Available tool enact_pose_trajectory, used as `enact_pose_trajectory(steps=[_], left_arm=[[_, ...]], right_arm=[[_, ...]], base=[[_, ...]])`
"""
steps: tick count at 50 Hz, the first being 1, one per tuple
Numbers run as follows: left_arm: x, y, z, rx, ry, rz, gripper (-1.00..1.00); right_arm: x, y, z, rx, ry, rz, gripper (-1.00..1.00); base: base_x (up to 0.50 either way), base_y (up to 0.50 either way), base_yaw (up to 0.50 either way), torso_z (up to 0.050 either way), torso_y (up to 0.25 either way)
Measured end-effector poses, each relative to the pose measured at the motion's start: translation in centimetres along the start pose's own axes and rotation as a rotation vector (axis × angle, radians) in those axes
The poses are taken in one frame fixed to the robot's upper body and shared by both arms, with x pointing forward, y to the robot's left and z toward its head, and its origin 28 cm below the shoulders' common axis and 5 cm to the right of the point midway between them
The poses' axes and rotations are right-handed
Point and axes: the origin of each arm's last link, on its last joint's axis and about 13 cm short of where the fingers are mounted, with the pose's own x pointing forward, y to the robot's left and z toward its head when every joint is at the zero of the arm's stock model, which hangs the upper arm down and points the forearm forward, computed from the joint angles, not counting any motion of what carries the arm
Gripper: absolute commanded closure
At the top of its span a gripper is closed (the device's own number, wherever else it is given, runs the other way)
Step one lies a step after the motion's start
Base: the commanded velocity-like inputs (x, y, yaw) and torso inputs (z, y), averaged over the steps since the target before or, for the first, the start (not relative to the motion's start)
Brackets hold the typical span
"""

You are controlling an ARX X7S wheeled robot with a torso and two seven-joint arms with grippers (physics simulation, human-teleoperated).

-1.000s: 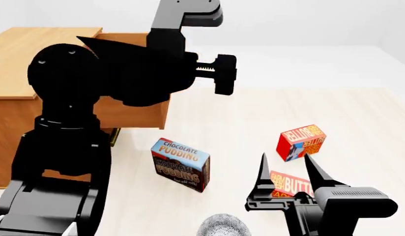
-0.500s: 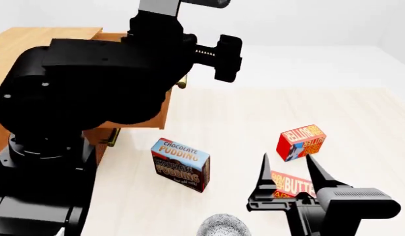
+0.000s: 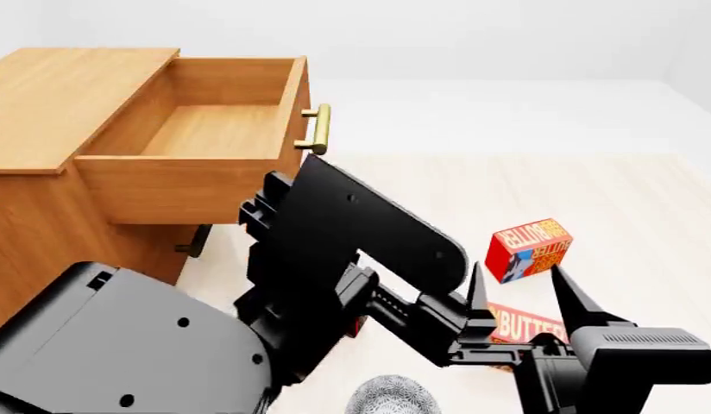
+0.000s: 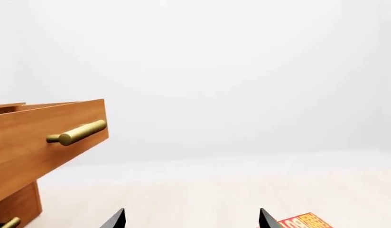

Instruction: Put the bowl in the top drawer of the cabinet.

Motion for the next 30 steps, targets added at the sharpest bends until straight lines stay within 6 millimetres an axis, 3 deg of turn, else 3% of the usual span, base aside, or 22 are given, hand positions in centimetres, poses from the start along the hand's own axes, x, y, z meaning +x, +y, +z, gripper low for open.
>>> enact_pose_trajectory(steps=[14,30], left_arm=[[-1.2,-0.5,-4.4,0.06,0.126,-0.065,-1.0],[-0.8,-0.2,-8.1,0.076,0.261,-0.082,-1.0]], right_arm=[[-0.2,-0.2,0.8,-0.015,-0.02,-0.012,-1.0],[-0.3,-0.6,1.3,-0.021,-0.031,-0.033,-1.0]], base=[[0.0,0.0,0.0,0.0,0.0],[0.0,0.0,0.0,0.0,0.0]])
